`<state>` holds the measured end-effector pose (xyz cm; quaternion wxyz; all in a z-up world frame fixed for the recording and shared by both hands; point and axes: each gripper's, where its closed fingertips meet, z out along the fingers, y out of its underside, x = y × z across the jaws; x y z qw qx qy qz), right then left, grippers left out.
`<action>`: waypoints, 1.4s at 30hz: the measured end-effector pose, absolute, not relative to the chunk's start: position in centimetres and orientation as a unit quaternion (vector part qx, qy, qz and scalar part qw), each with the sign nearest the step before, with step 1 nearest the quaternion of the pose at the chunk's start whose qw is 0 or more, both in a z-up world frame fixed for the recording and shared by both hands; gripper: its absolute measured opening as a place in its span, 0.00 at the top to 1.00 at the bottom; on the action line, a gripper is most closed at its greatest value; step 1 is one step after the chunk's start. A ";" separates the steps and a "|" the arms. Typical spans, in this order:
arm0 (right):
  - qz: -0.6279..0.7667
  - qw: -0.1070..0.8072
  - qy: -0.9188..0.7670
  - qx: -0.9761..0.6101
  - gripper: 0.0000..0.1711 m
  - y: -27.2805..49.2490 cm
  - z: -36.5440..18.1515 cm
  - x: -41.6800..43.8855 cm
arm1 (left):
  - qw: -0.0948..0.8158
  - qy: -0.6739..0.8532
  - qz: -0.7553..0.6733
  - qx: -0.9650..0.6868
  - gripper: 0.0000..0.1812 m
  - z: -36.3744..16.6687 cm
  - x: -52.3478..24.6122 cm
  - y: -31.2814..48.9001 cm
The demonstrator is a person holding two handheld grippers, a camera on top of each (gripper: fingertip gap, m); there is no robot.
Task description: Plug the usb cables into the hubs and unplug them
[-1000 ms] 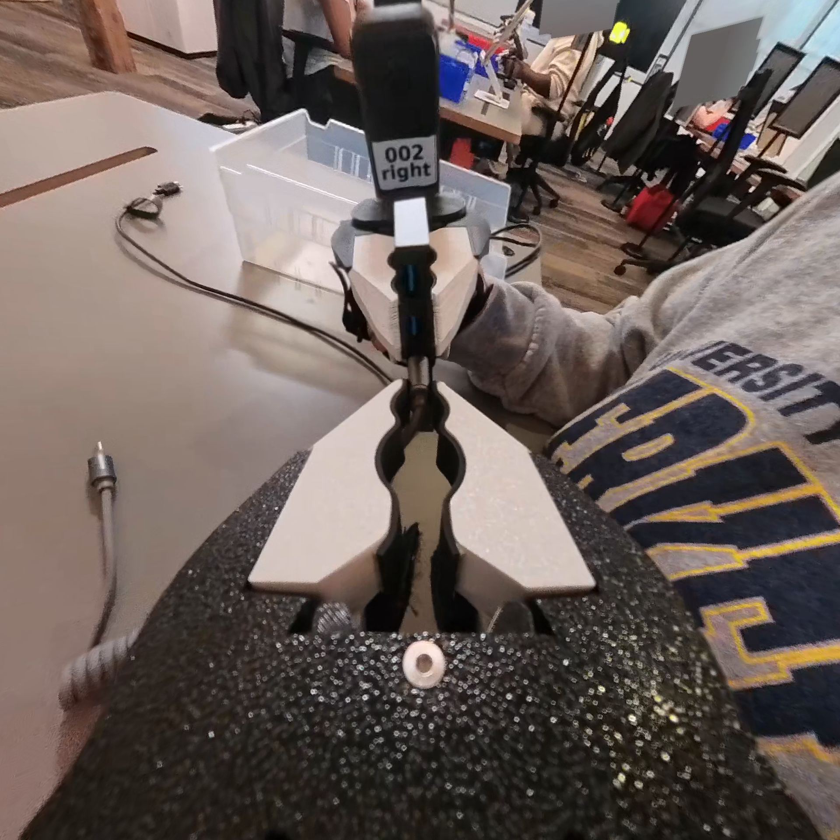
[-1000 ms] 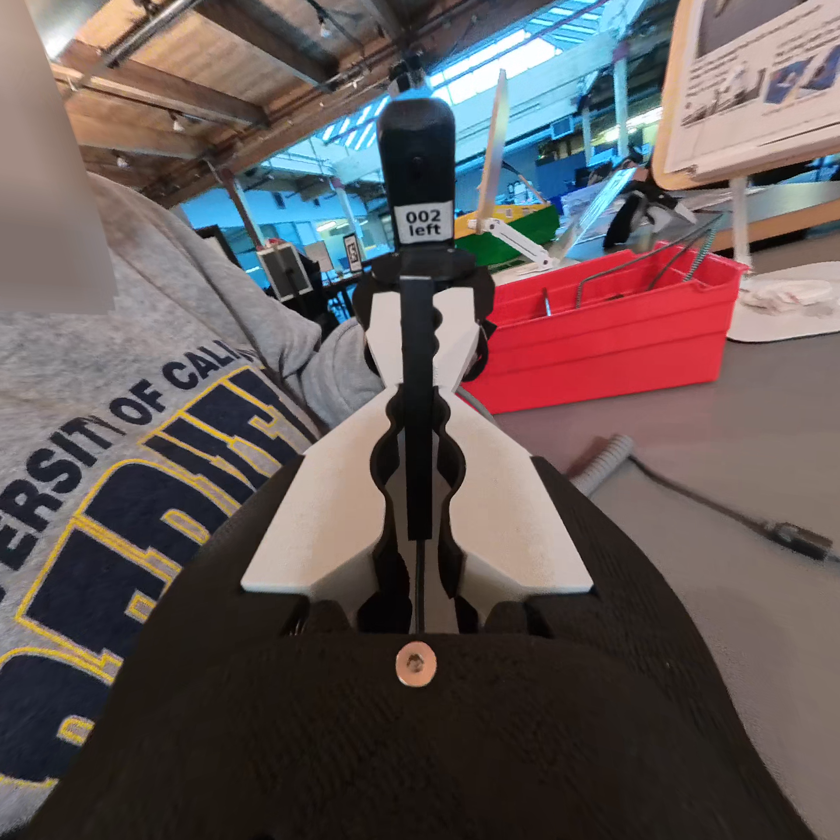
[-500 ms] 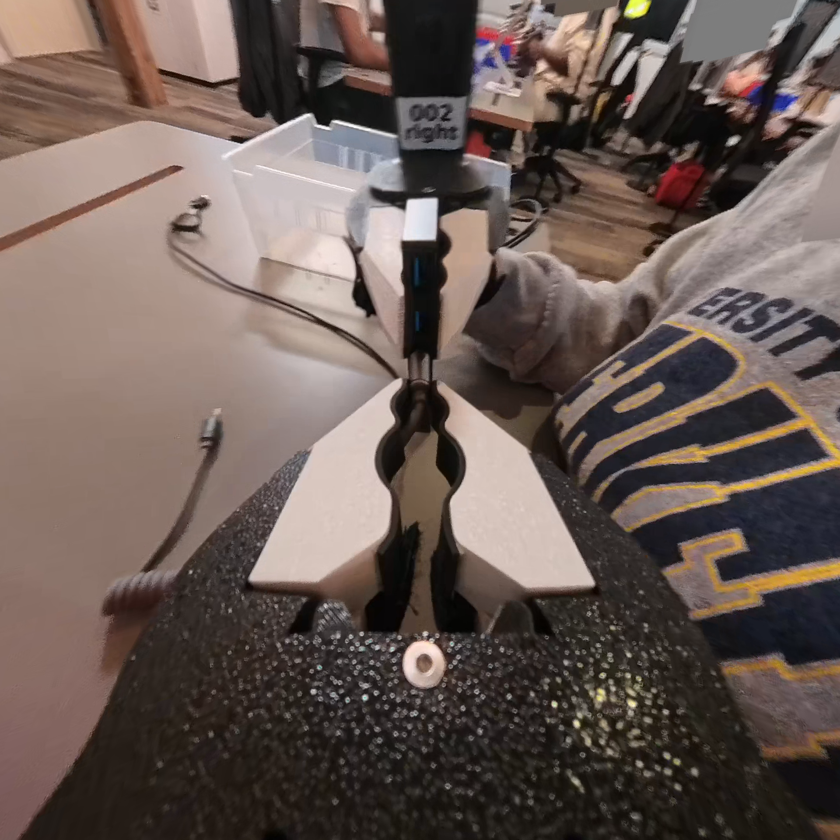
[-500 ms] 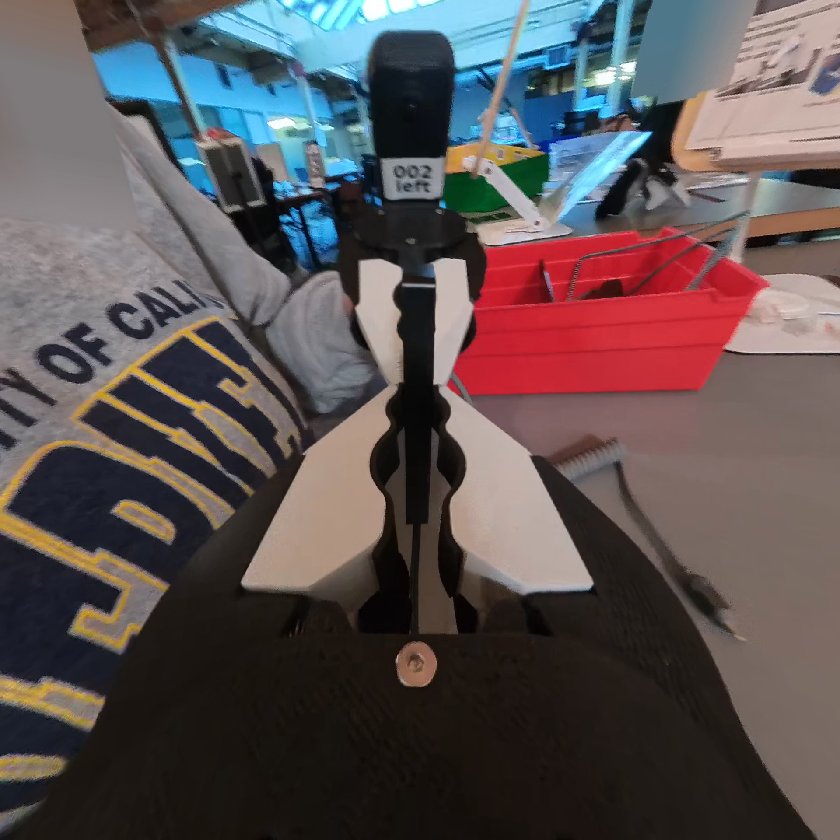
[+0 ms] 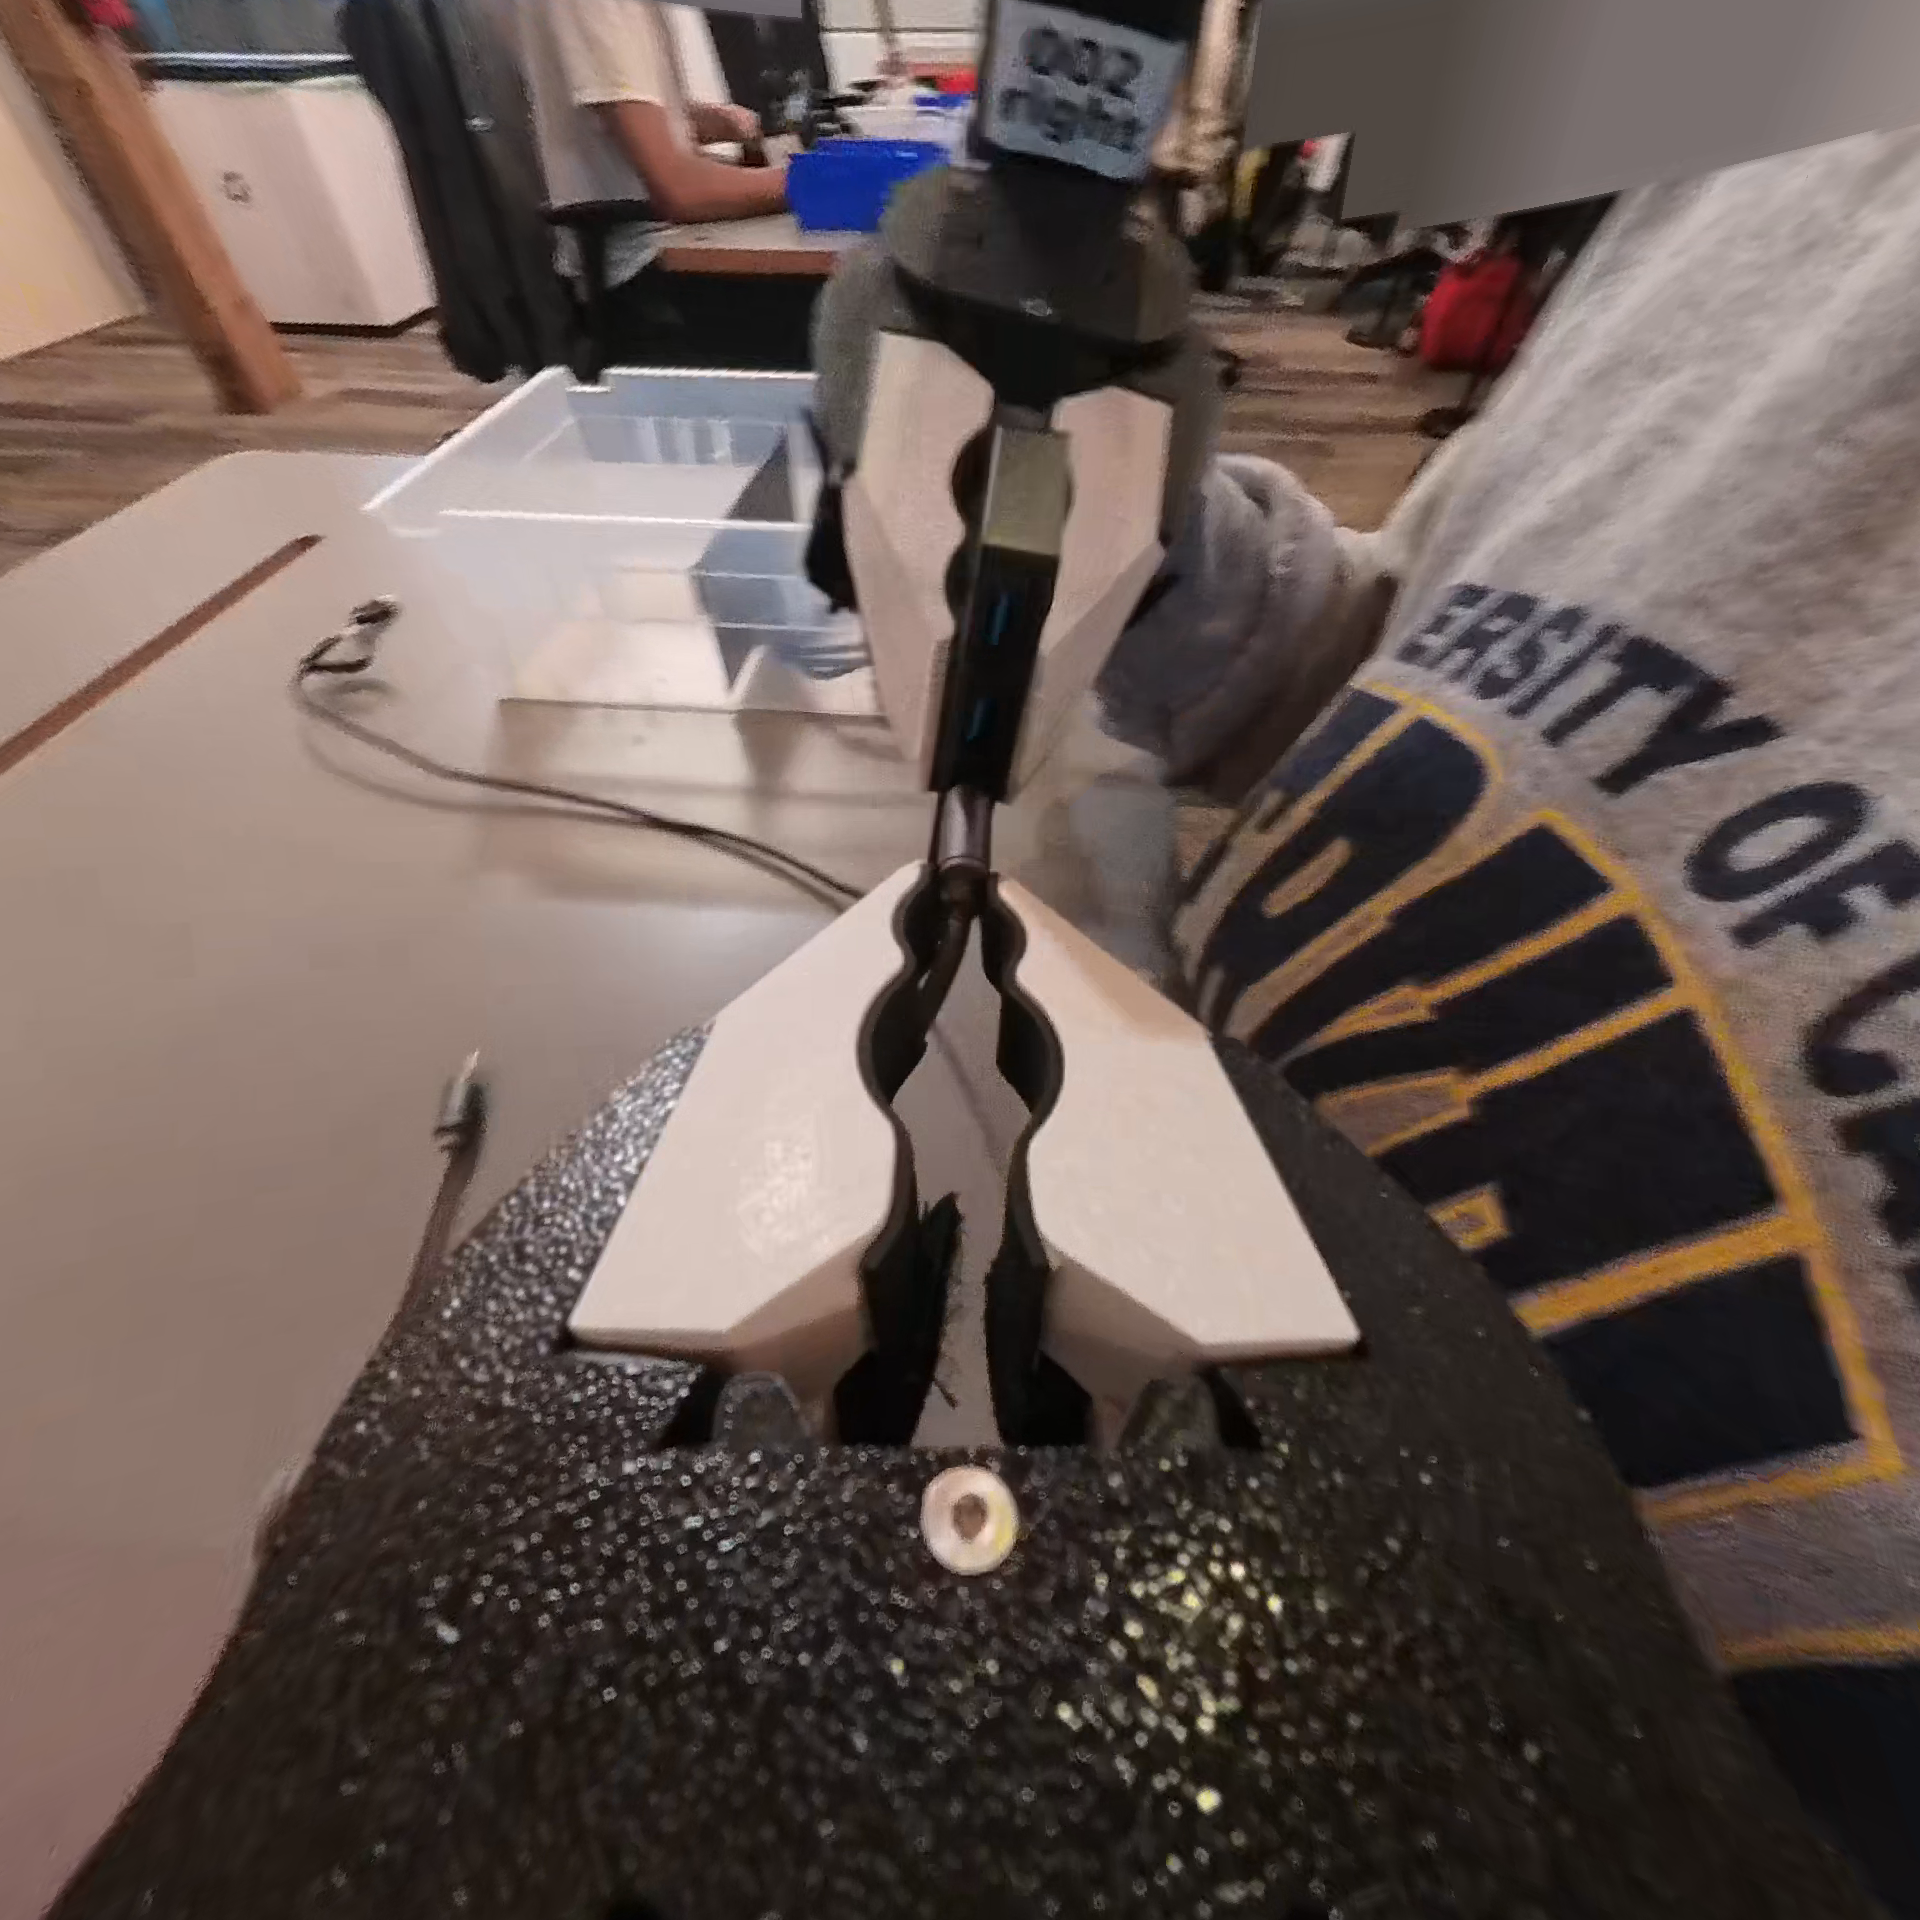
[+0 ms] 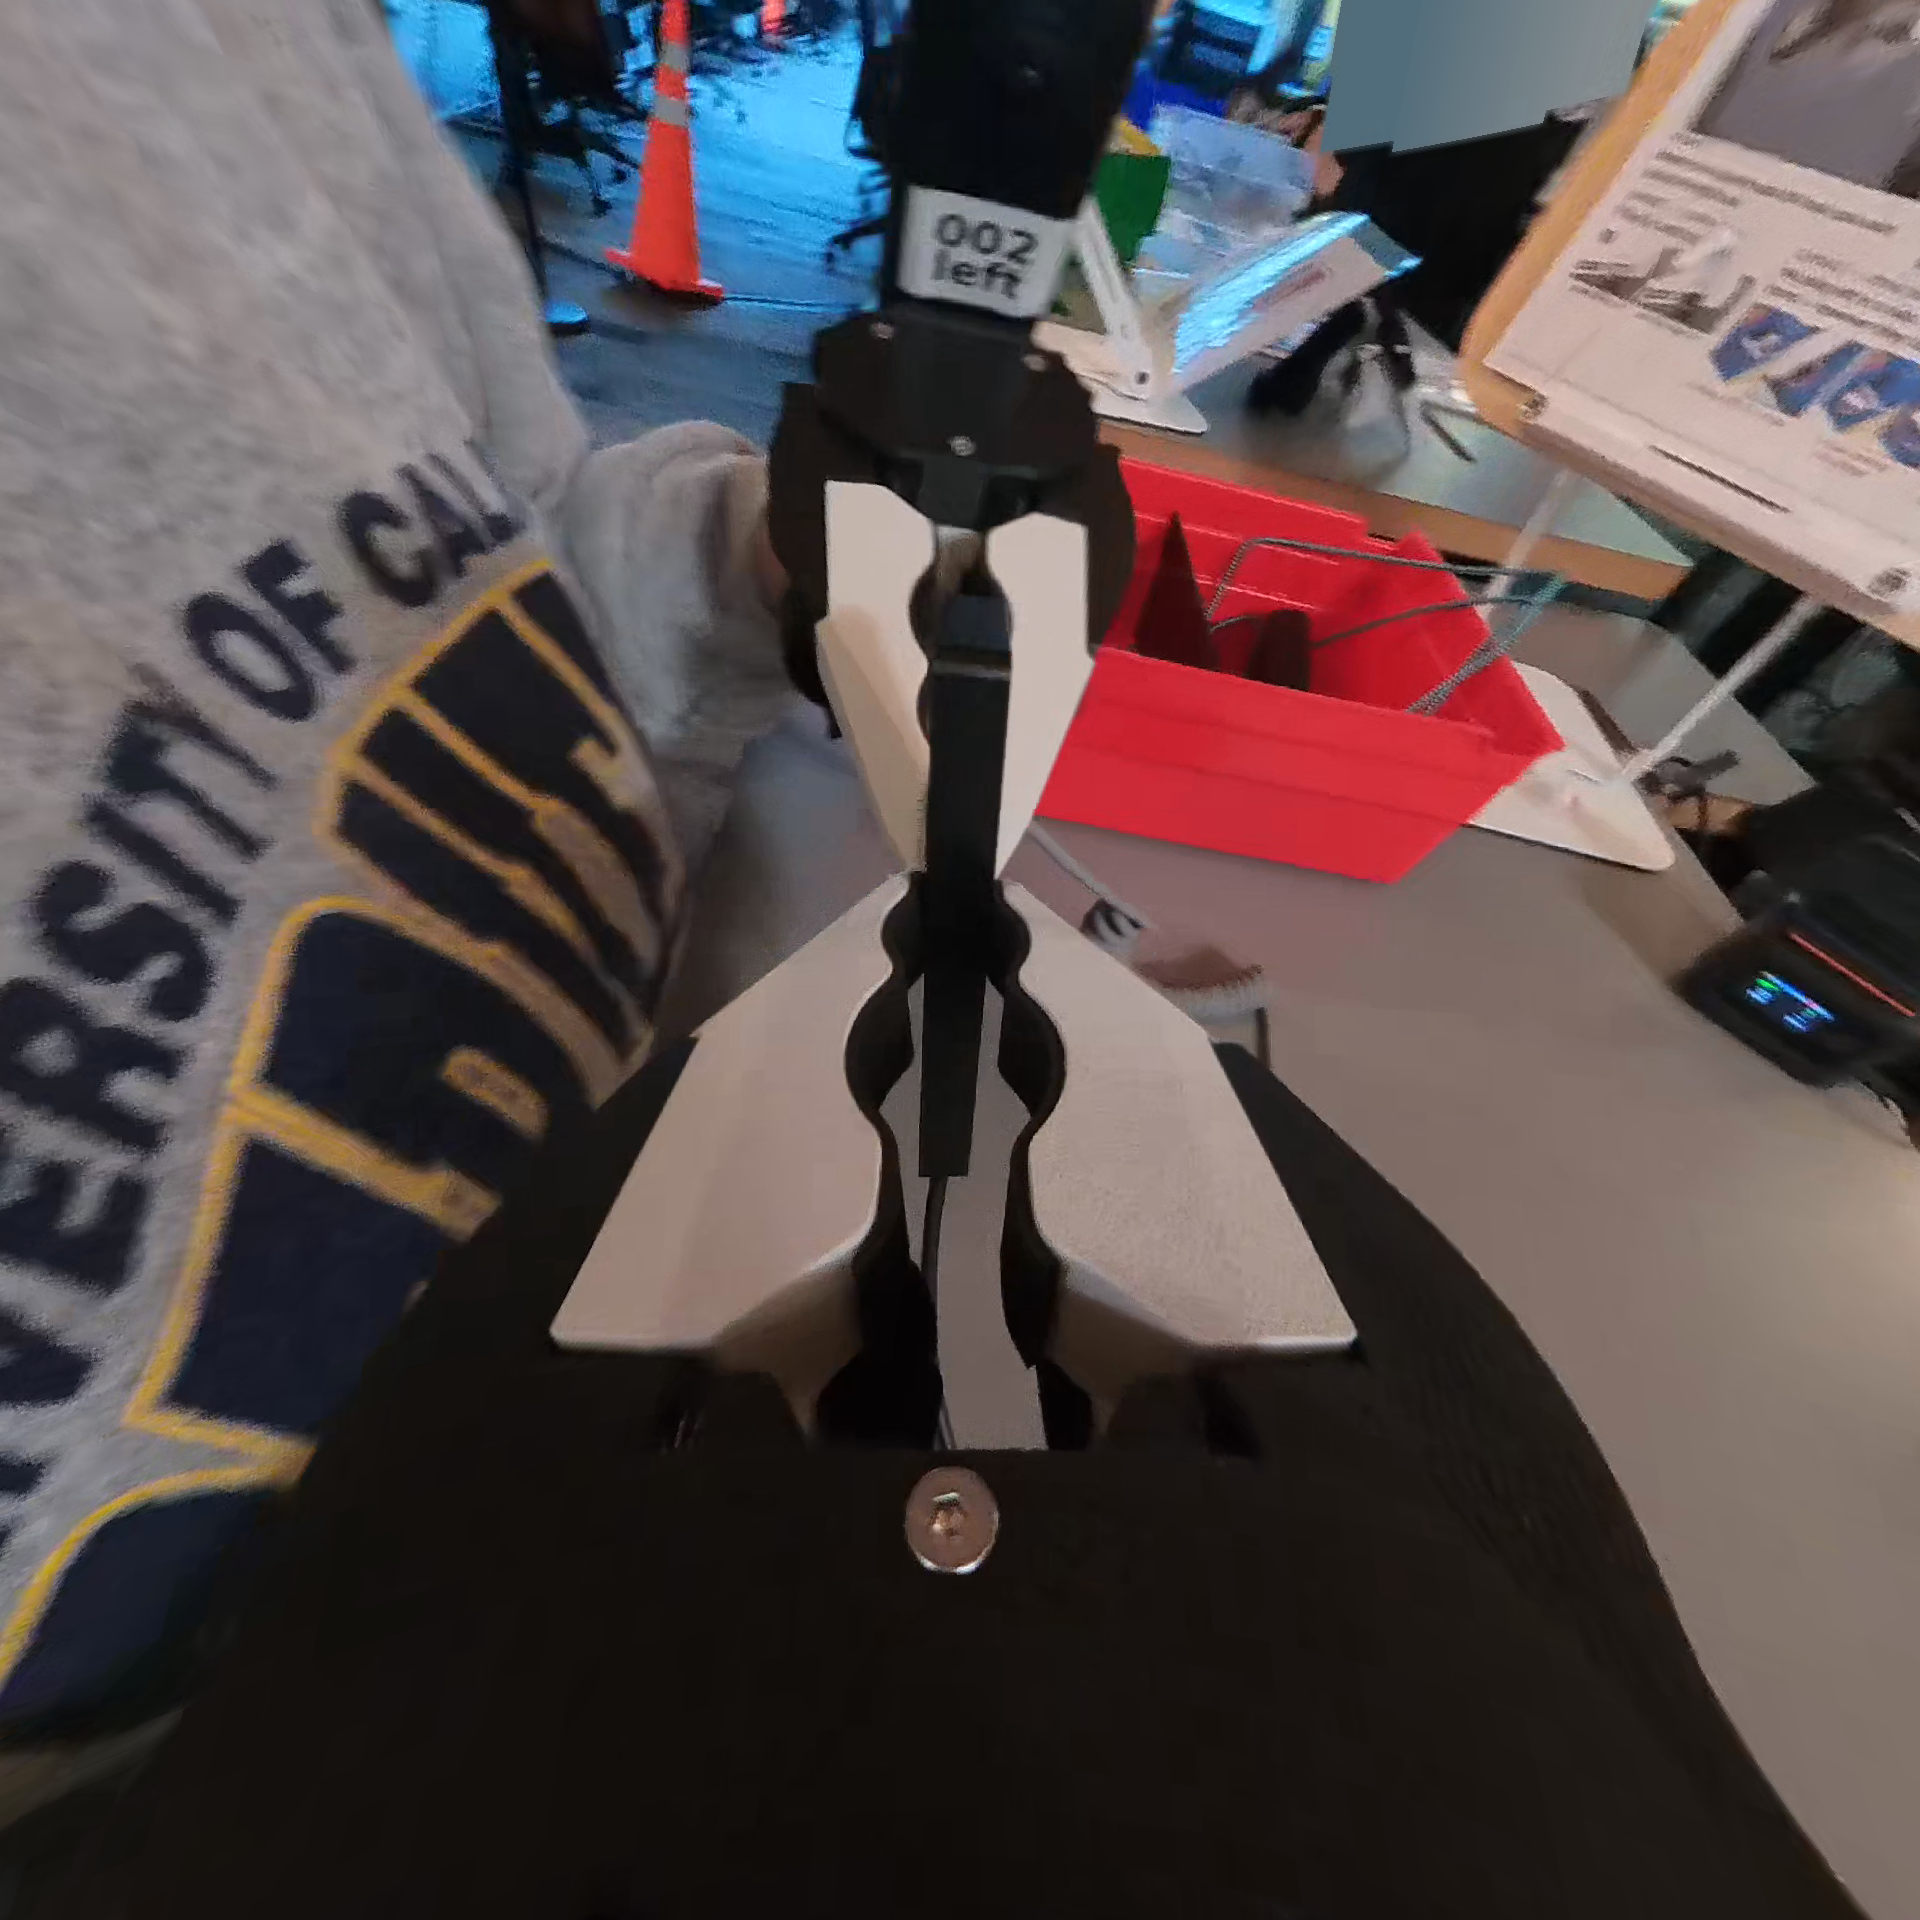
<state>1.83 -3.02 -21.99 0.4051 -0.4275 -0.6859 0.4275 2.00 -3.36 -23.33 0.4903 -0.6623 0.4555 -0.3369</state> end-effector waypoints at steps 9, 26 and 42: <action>0.383 0.409 -0.714 -0.421 0.95 -4.4 -20.9 4.5 | 0.503 0.485 -0.330 -0.635 0.99 -22.3 2.8 -5.1; 0.320 0.686 -0.478 -0.446 0.95 10.3 4.4 12.2 | 0.560 0.381 -0.323 -0.661 1.00 -22.9 2.0 -0.3; 0.103 0.813 -0.393 -0.418 0.95 17.4 25.7 20.7 | 0.513 0.397 -0.312 -0.694 1.00 -27.1 2.9 0.8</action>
